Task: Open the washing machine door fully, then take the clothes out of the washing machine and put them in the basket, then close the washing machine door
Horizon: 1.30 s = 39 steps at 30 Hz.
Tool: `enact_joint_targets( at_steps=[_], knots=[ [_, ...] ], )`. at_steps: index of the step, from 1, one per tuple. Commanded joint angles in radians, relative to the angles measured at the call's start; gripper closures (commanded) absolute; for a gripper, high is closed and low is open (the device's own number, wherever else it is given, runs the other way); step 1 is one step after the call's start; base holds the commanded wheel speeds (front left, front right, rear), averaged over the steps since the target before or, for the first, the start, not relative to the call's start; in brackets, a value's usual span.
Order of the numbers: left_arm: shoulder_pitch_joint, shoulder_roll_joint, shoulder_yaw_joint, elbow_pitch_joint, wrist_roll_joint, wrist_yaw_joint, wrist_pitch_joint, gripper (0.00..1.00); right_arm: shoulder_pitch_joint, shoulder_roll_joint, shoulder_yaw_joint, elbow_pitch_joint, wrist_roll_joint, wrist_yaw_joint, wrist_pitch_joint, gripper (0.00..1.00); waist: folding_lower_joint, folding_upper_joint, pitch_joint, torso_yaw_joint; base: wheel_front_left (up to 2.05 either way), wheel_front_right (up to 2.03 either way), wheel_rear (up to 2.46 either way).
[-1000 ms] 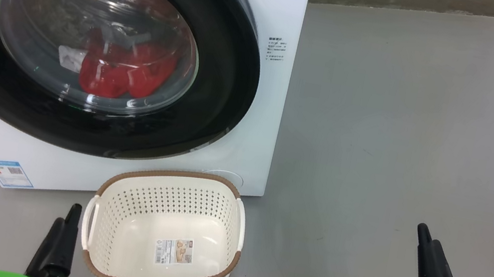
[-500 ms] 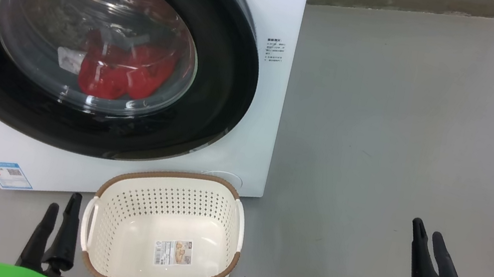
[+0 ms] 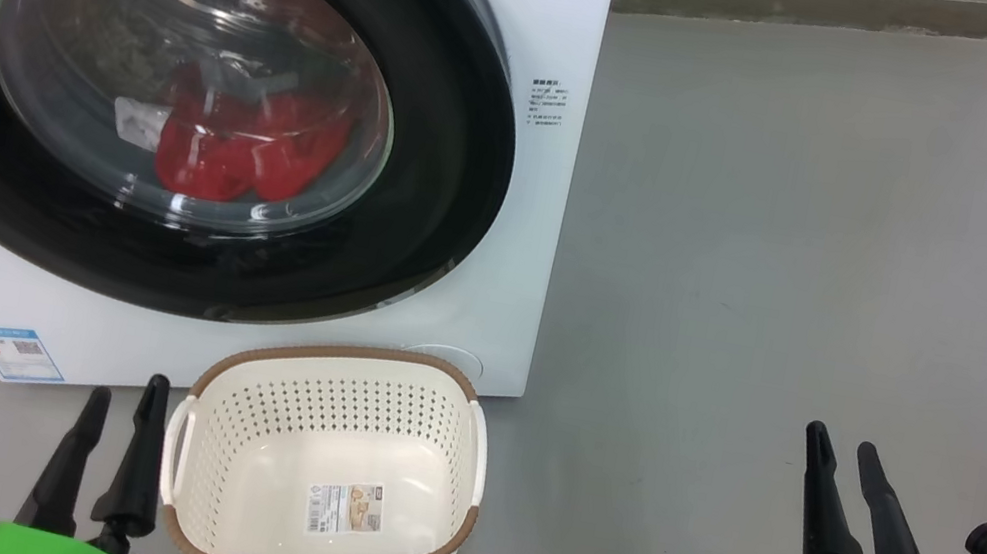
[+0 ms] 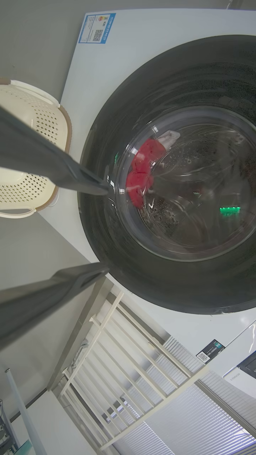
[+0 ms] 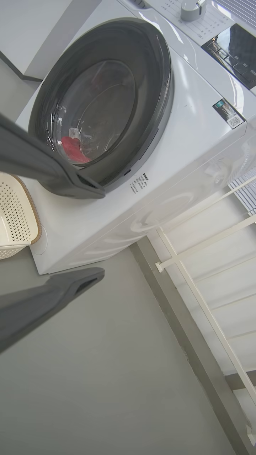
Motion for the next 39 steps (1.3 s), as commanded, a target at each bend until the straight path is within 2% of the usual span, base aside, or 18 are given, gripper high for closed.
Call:
enact_joint_targets(
  at_steps=[1, 39],
  knots=[
    [-0.051, 0.017, 0.022, -0.035, 0.036, 0.004, -0.014, 0.0, -0.053, -0.014, 0.022, -0.032, -0.041, 0.005, -0.015, 0.0, -0.0001, 0.0, -0.002, -0.001, 0.0, 0.0, 0.0],
    [-0.073, 0.021, 0.02, -0.094, 0.482, 0.011, -0.13, 0.0, -0.088, -0.025, 0.085, -0.066, -0.476, 0.008, -0.13, 0.0, -0.0001, 0.0, 0.003, 0.003, 0.0, 0.0, 0.0]
  ],
)
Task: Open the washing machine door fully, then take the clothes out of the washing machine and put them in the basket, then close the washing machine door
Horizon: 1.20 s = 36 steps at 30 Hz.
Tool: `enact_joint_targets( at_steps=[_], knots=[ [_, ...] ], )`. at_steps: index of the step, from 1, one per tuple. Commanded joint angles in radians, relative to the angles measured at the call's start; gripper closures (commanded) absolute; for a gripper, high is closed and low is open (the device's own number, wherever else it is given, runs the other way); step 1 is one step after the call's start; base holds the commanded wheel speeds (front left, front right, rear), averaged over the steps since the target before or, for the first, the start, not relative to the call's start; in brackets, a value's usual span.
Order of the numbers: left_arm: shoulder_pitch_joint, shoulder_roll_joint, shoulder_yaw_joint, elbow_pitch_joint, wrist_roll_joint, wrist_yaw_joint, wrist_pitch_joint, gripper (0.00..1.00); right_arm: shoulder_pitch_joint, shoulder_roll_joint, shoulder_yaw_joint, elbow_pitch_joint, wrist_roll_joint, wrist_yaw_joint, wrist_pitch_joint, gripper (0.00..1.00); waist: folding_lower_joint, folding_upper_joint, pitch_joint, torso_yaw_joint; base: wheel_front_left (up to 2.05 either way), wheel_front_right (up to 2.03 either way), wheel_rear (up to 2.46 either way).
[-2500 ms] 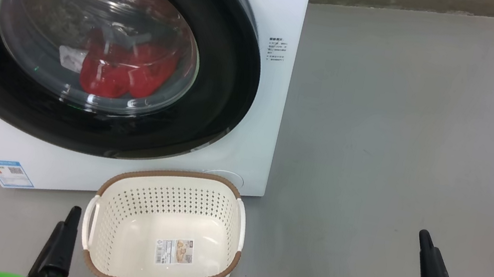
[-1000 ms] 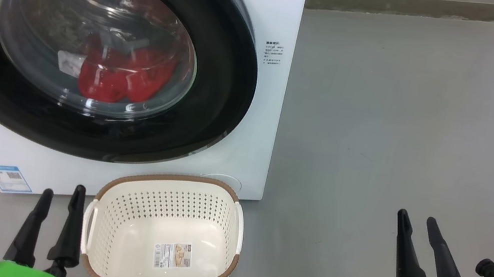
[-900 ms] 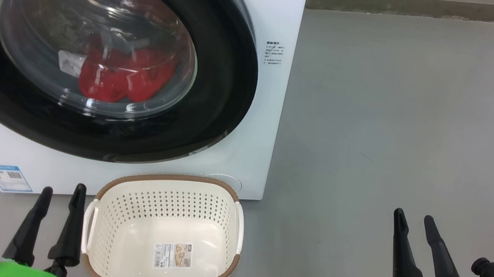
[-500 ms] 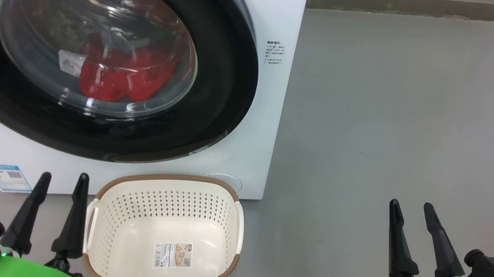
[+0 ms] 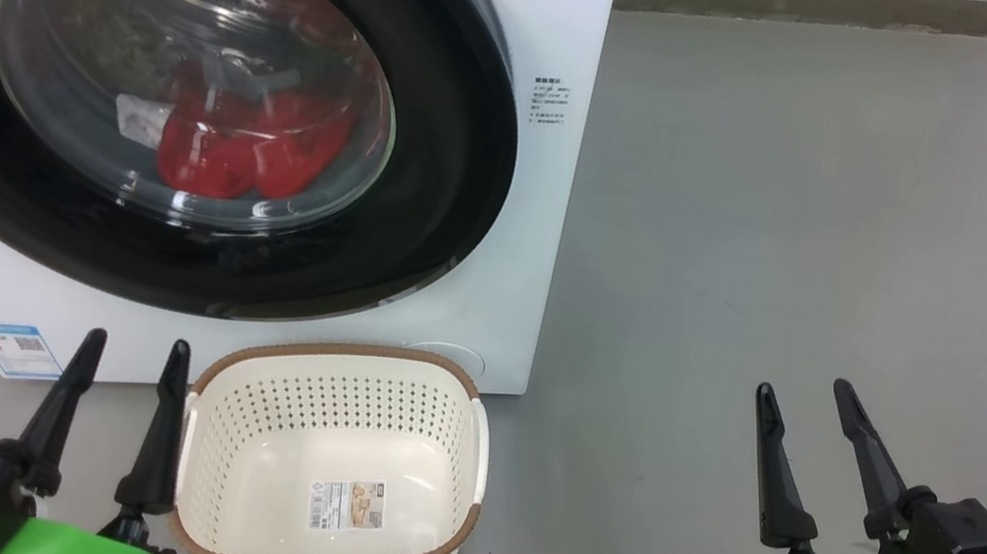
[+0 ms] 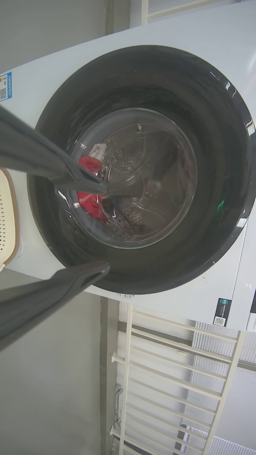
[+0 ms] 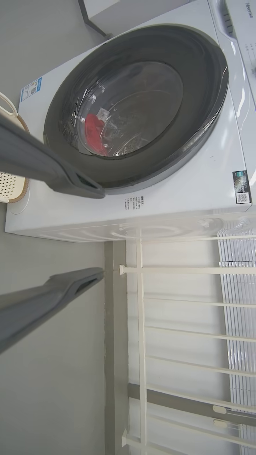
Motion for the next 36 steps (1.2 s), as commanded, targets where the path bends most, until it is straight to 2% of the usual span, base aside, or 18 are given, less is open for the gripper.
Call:
enact_joint_targets(
  at_steps=[1, 20, 21, 22, 24, 25, 26, 30, 31, 32, 36],
  knots=[
    [-0.05, 0.017, 0.025, -0.032, 0.033, 0.002, -0.015, 0.0, -0.045, -0.011, 0.023, -0.031, -0.029, 0.007, -0.017, 0.0, 0.0, 0.0, 0.002, 0.002, 0.0, 0.0, 0.0],
    [-0.054, 0.017, 0.02, -0.024, 0.043, -0.002, -0.018, 0.0, -0.047, -0.01, 0.022, -0.034, -0.035, 0.008, -0.02, 0.0, 0.0, 0.0, 0.015, 0.01, 0.0, 0.0, 0.0],
    [-0.054, 0.017, 0.017, -0.022, 0.046, -0.003, -0.018, 0.0, -0.049, -0.01, 0.023, -0.035, -0.034, 0.008, -0.02, 0.12, 0.0, 0.0, 0.017, 0.012, 0.0, 0.0, 0.0],
    [-0.054, 0.017, 0.013, -0.02, 0.05, -0.003, -0.018, 0.0, -0.052, -0.01, 0.025, -0.036, -0.032, 0.008, -0.02, 0.38, 0.0, 0.0, 0.02, 0.014, 0.0, 0.0, 0.0],
    [-0.054, 0.017, 0.006, -0.023, 0.053, -0.004, -0.018, 0.0, -0.058, -0.013, 0.031, -0.037, -0.023, 0.008, -0.02, 0.75, 0.0, 0.0, 0.027, 0.019, 0.0, 0.0, 0.0],
    [-0.055, 0.017, 0.003, -0.025, 0.054, -0.005, -0.018, 0.0, -0.063, -0.015, 0.034, -0.038, -0.018, 0.008, -0.02, 0.97, 0.0, 0.0, 0.032, 0.023, 0.0, 0.0, 0.0],
    [-0.056, 0.017, 0.0, -0.028, 0.054, -0.005, -0.018, 0.0, -0.069, -0.016, 0.036, -0.041, -0.007, 0.008, -0.02, 1.0, 0.0, 0.0, 0.037, 0.027, 0.0, 0.0, 0.0],
    [-0.063, 0.017, -0.003, -0.036, 0.05, -0.006, -0.018, 0.0, -0.088, -0.016, 0.038, -0.044, 0.05, 0.008, -0.02, 1.0, 0.0, 0.0, 0.063, 0.04, 0.0, 0.0, 0.0],
    [-0.07, 0.017, -0.007, -0.041, 0.049, -0.007, -0.018, 0.0, -0.106, -0.015, 0.033, -0.028, 0.126, 0.008, -0.02, 1.0, 0.0, 0.0, 0.085, 0.049, 0.0, 0.0, 0.0],
    [-0.07, 0.017, -0.007, -0.041, 0.049, -0.007, -0.018, 0.0, -0.106, -0.015, 0.033, -0.028, 0.126, 0.008, -0.02, 1.0, 0.0, 0.0, 0.085, 0.049, 0.0, 0.0, 0.0],
    [-0.084, 0.017, -0.029, -0.042, 0.052, -0.011, -0.018, 0.0, -0.165, -0.021, 0.049, 0.023, 0.308, 0.008, -0.02, 1.0, 0.0, 0.0, 0.129, 0.069, 0.0, 0.0, 0.0]
  ],
)
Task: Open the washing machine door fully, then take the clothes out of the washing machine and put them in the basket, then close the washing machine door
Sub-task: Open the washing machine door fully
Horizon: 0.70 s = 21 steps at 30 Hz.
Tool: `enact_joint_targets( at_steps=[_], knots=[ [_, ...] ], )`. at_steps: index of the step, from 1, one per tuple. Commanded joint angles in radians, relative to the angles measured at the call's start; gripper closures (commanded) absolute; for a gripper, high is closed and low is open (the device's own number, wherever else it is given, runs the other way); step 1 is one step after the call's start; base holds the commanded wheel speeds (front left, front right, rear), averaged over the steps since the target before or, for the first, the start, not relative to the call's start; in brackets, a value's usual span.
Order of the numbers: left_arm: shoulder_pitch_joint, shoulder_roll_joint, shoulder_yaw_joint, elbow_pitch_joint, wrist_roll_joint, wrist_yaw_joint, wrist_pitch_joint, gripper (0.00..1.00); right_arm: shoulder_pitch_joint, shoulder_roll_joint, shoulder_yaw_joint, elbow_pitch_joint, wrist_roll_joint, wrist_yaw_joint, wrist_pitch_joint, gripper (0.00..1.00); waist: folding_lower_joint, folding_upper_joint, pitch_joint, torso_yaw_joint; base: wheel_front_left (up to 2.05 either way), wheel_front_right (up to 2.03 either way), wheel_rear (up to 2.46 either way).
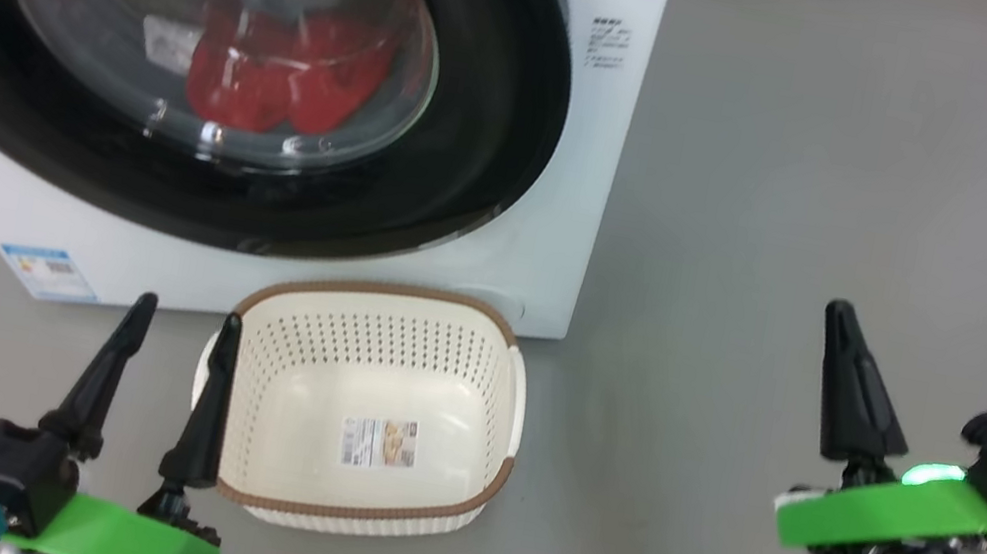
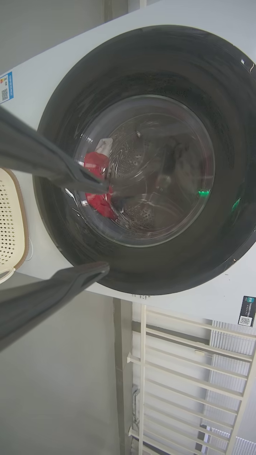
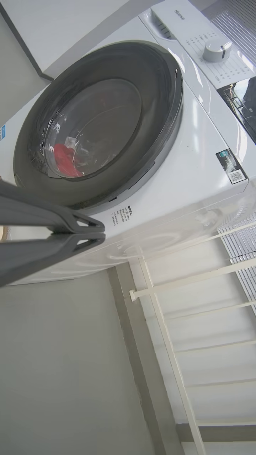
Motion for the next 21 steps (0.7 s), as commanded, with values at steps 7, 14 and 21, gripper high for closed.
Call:
enact_joint_targets(
  at_steps=[7, 14, 21],
  knots=[
    [-0.079, 0.014, 0.001, -0.04, -0.015, -0.012, -0.012, 0.0, -0.186, -0.064, 0.07, 0.044, 0.305, 0.007, -0.006, 1.0, 0.0, -0.0001, 0.117, 0.061, 0.0, 0.0, 0.0],
    [-0.131, 0.014, -0.023, -0.064, -0.027, -0.015, -0.012, 0.0, -0.357, -0.139, 0.176, 0.046, 0.675, 0.007, 0.049, 1.0, 0.0, -0.0001, 0.21, 0.097, 0.0, 0.0, 0.0],
    [-0.189, 0.014, -0.062, -0.09, -0.042, -0.017, -0.012, 0.0, -0.521, -0.198, 0.191, 0.054, 0.918, 0.007, 0.172, 1.0, 0.0, -0.0001, 0.305, 0.145, 0.0, 0.0, 0.0]
  ],
)
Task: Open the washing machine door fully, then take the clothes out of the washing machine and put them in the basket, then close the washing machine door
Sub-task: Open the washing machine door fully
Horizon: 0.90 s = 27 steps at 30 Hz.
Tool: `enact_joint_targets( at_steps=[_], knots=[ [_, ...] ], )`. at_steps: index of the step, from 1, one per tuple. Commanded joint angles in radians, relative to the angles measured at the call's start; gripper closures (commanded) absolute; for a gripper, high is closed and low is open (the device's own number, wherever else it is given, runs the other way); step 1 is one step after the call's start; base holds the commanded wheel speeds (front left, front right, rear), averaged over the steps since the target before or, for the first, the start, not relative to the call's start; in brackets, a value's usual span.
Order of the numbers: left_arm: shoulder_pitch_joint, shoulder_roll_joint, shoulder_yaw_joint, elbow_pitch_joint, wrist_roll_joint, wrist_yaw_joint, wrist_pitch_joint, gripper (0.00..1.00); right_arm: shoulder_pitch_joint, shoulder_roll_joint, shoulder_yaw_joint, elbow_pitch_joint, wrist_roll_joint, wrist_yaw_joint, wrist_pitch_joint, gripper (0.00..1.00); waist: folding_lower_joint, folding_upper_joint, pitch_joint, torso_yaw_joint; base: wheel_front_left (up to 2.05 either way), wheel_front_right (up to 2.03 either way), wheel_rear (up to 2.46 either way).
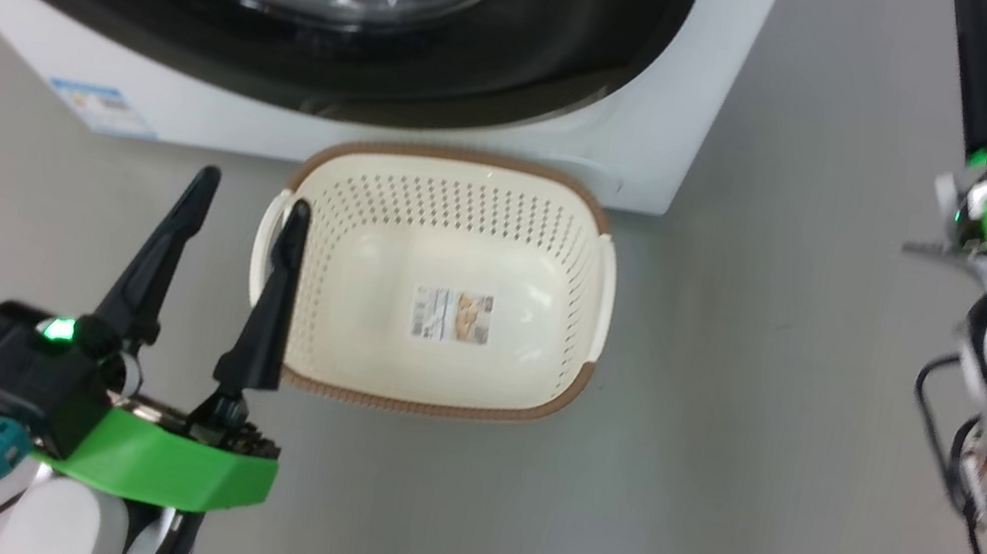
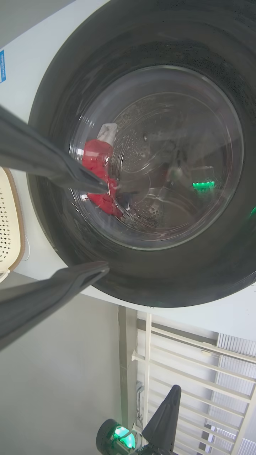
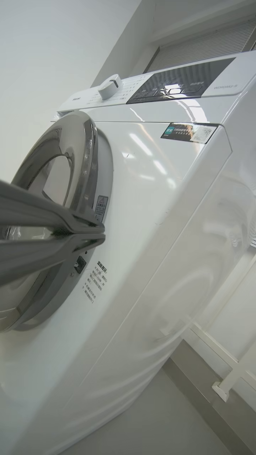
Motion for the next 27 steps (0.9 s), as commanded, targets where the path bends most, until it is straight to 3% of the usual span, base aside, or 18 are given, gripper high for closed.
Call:
enact_joint_targets(
  at_steps=[1, 13, 27],
  knots=[
    [-0.032, 0.014, 0.019, -0.036, -0.012, -0.008, -0.008, 0.0, -0.043, -0.002, 0.015, -0.017, 0.046, 0.007, 0.038, 1.0, 0.0, 0.0, 0.075, 0.053, 0.0, 0.0, 0.0],
    [-0.091, 0.014, -0.032, -0.086, -0.04, 0.004, -0.008, 0.0, -0.274, -0.041, -0.024, 0.025, 0.225, 0.007, 0.367, 1.0, 0.0, 0.0, 0.22, 0.133, 0.0, 0.0, 0.0],
    [-0.1, 0.014, -0.071, -0.098, -0.059, 0.022, -0.008, 0.0, -0.413, -0.067, -0.05, 0.114, 0.216, 0.007, 0.55, 1.0, 0.0, 0.0, 0.292, 0.19, 0.0, 0.0, 0.0]
  ],
)
